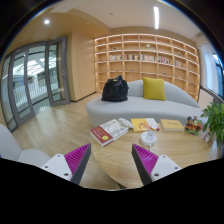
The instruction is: Unplug charger
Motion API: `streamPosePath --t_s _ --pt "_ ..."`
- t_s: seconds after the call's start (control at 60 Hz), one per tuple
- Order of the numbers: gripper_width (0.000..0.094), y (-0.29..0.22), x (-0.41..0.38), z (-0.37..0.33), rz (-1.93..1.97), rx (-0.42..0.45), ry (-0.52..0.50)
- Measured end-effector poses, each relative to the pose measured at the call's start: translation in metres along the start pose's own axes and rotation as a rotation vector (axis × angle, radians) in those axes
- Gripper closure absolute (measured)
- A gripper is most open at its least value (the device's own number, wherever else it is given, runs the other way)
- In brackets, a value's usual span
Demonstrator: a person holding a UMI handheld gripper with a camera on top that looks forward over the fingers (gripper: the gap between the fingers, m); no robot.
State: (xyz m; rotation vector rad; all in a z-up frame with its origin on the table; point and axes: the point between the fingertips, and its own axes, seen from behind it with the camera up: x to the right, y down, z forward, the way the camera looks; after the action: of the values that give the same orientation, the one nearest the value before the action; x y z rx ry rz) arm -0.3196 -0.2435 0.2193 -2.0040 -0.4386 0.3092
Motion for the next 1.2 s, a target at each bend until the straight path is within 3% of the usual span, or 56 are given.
streamPosePath --t_s 0.167,0.333,0.9,0.967,1.117,1.2 --pt "0.0083 0.014 0.020 0.029 0.008 -0.031 0.016" --pt "0.0082 0.036 0.071 0.068 0.027 -0.080 0.100" --pt "0.0091 0.033 0.251 0.291 0.179 -0.035 0.384" --pt "0.0172 0.032 0.257 0.309 0.209 -0.027 0.387" --pt "0.0511 0.030 0.269 0.321 0.247 -0.010 0.421" --pt "0.0582 0.030 0.270 0.322 0.253 0.004 0.430"
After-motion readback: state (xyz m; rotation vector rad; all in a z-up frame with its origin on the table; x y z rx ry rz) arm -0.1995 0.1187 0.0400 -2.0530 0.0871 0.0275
